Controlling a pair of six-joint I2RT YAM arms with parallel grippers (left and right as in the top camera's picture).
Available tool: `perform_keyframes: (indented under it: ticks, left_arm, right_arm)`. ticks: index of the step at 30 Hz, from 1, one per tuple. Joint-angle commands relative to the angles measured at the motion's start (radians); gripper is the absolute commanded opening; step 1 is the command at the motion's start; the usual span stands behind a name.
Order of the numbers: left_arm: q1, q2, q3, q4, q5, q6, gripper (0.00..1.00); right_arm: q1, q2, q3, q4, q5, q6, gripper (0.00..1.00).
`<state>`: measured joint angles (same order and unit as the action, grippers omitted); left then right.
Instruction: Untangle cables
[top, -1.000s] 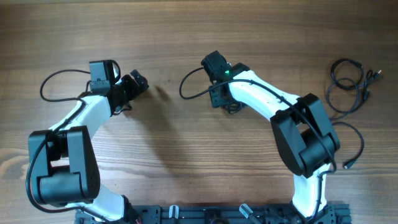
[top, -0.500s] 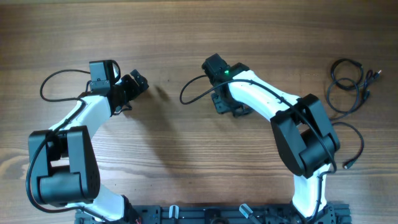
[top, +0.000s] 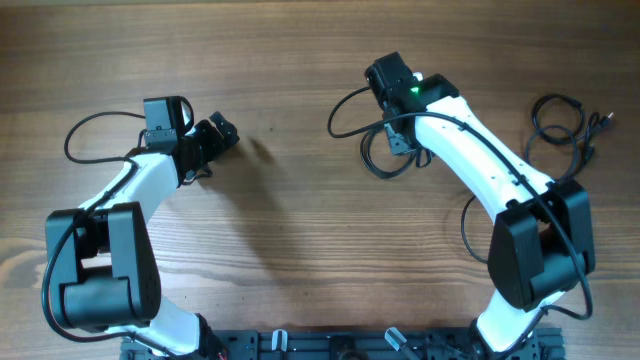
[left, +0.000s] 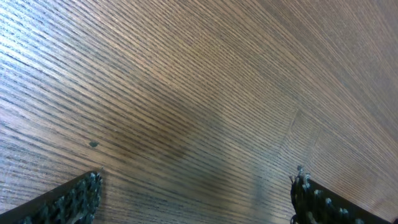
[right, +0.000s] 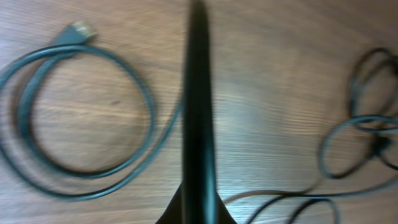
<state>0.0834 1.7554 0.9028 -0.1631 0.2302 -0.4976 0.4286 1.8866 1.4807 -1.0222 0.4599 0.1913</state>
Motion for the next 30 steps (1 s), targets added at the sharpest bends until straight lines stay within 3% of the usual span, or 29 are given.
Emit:
perform_keyframes:
  ticks: [1, 4, 8, 11, 15, 20, 21, 22, 25, 28, 30]
  left_arm:
    - [-0.003, -0.014, -0.002, 0.003, 0.009, 0.019, 1.00]
    - [-0.003, -0.014, -0.002, 0.003, 0.009, 0.019, 1.00]
    - [-0.003, -0.014, -0.002, 0.003, 0.014, 0.019, 1.00]
    - [-0.003, -0.014, -0.002, 0.003, 0.016, 0.019, 1.00]
    - [-0.003, -0.014, -0.002, 0.003, 0.016, 0.019, 1.00]
    - [-0.003, -0.014, -0.002, 0.003, 0.016, 0.019, 1.00]
    - [-0.003, -0.014, -0.002, 0.003, 0.016, 0.019, 1.00]
    - [-0.003, -0.014, -0.002, 0.003, 0.016, 0.019, 1.00]
    - [-0.003, -0.014, -0.002, 0.003, 0.016, 0.019, 1.00]
    - [-0.003, -0.014, -0.002, 0.003, 0.016, 0.019, 1.00]
    - [-0.003, -0.014, -0.002, 0.003, 0.016, 0.019, 1.00]
  right_arm:
    - [-0.029, -0.066, 0.067, -0.004, 0.360, -0.008, 0.04]
    - [-0.079, -0.111, 0.067, -0.004, 0.615, -0.009, 0.04]
    - [-0.198, -0.112, 0.066, 0.023, 0.617, -0.020, 0.04]
    - [-0.279, -0.110, 0.066, 0.095, 0.514, -0.046, 0.04]
    - [-0.369, -0.110, 0.066, 0.110, 0.226, -0.059, 0.08]
    - [-0.423, -0.110, 0.064, 0.133, 0.087, -0.061, 0.13]
    - [-0.423, -0.110, 0.064, 0.133, 0.080, -0.061, 0.25]
    - [-0.423, -0.110, 0.064, 0.133, 0.077, -0.061, 0.55]
    - [-0.423, -0.110, 0.064, 0.129, 0.077, -0.061, 0.97]
    - [-0.423, -0.110, 0.063, 0.117, 0.056, -0.060, 1.00]
    - [-0.423, -0.110, 0.063, 0.121, -0.132, -0.061, 1.00]
